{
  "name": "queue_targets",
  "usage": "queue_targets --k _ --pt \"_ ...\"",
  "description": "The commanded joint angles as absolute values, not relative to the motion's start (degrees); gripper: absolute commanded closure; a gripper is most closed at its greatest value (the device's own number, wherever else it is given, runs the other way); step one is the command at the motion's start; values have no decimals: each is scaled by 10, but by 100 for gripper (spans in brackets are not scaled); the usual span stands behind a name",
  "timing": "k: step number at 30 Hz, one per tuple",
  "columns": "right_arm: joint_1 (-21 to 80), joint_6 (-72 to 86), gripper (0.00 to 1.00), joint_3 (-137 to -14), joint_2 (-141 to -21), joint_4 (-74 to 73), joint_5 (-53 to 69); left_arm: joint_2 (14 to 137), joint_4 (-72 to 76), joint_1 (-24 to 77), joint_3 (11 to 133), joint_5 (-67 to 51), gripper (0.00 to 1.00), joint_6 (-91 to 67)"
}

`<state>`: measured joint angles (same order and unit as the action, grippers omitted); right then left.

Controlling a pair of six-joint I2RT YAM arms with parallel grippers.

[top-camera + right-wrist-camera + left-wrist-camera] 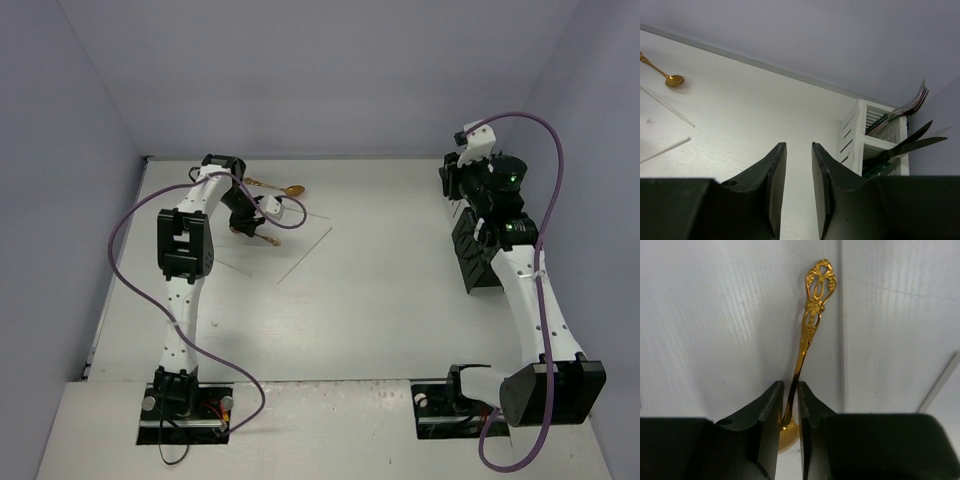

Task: Sort the eating utensils into containers

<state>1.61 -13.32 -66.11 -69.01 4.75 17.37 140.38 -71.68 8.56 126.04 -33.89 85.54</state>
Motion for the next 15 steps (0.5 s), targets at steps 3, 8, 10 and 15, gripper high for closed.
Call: queue_targets --k 3,8,10,15 --pt "26 -140 81 -691 -662 78 228 1350 -768 83 1254 -352 99 784" --pt "67 -222 82 -694 -652 78 238 1324 -768 83 1337 -377 100 554" --pt "97 -281 82 -690 -645 76 232 1314 -768 81 1361 -385 100 456" --pt "185 -438 71 -666 -623 75 215 1257 -742 85 1345 -363 100 157"
